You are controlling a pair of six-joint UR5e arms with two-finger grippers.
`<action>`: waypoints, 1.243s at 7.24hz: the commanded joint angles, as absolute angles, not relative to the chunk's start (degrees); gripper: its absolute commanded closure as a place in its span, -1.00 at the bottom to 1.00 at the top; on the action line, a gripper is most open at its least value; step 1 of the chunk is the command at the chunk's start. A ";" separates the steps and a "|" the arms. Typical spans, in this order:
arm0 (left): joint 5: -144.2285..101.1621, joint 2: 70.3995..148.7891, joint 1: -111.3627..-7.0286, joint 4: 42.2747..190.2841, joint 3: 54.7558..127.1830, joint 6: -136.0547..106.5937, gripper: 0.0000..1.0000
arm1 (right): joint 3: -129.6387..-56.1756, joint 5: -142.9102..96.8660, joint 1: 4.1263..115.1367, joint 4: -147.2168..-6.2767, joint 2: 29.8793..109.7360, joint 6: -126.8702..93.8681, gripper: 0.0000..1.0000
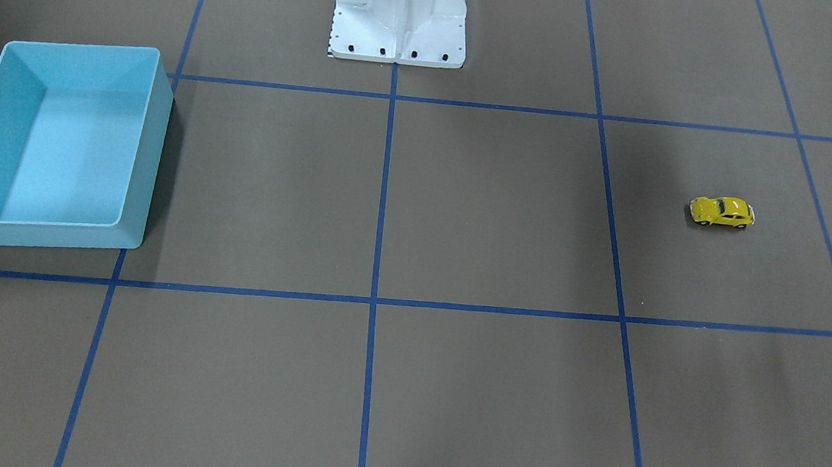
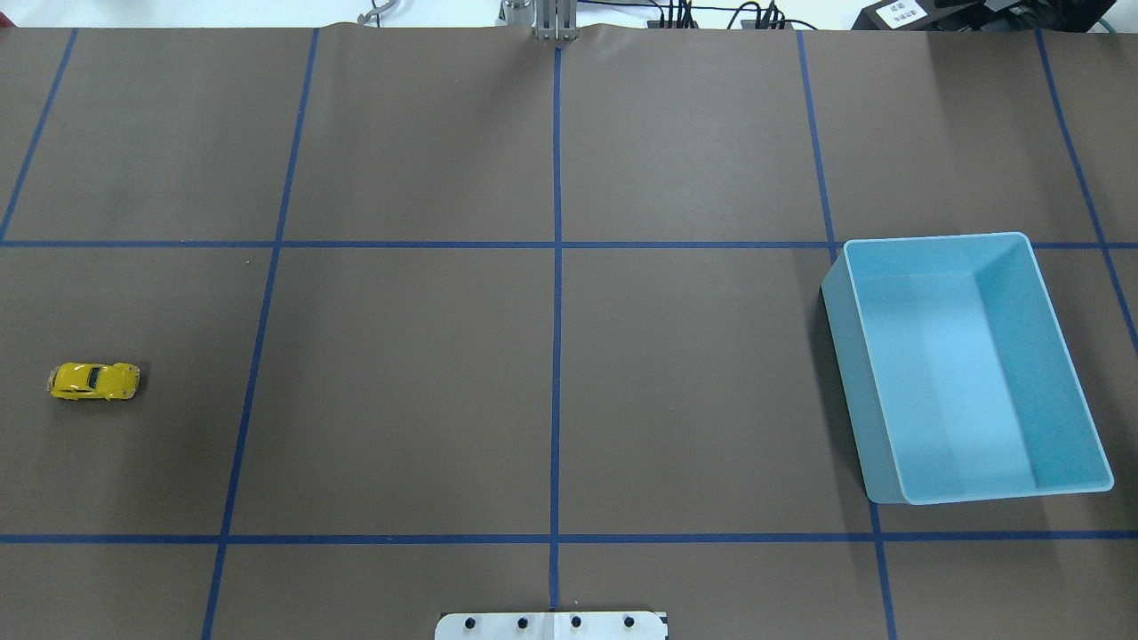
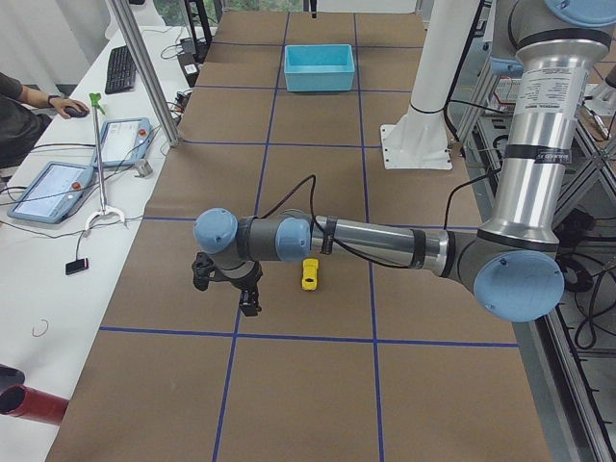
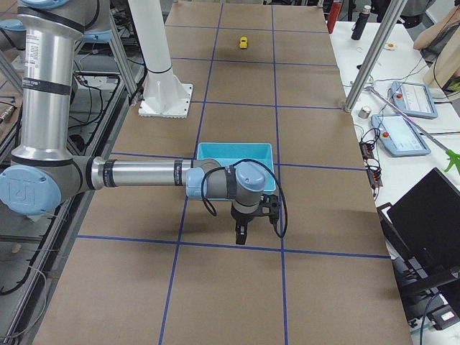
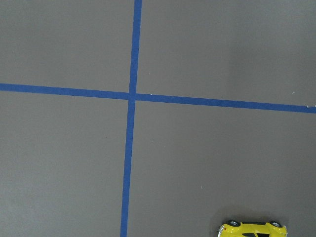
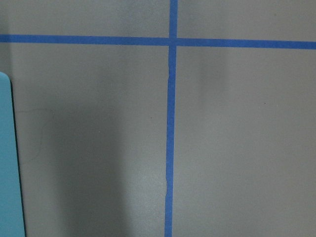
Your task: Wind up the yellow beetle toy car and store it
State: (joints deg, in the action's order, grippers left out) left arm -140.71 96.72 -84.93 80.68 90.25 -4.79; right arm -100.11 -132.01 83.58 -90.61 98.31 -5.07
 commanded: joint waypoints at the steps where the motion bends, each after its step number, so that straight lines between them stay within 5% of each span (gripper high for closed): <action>1: -140.71 96.51 -84.12 80.68 92.01 -4.75 -1.00 | -100.11 -132.01 83.58 -90.62 98.35 -5.10 -1.00; 4: -140.80 96.77 -80.01 80.60 94.37 -4.75 -1.00 | -100.11 -132.10 83.58 -90.62 98.26 -5.10 -1.00; 9: -136.96 96.06 -59.90 81.12 112.84 -4.14 -1.00 | -100.11 -132.01 83.58 -90.62 98.61 -5.10 -1.00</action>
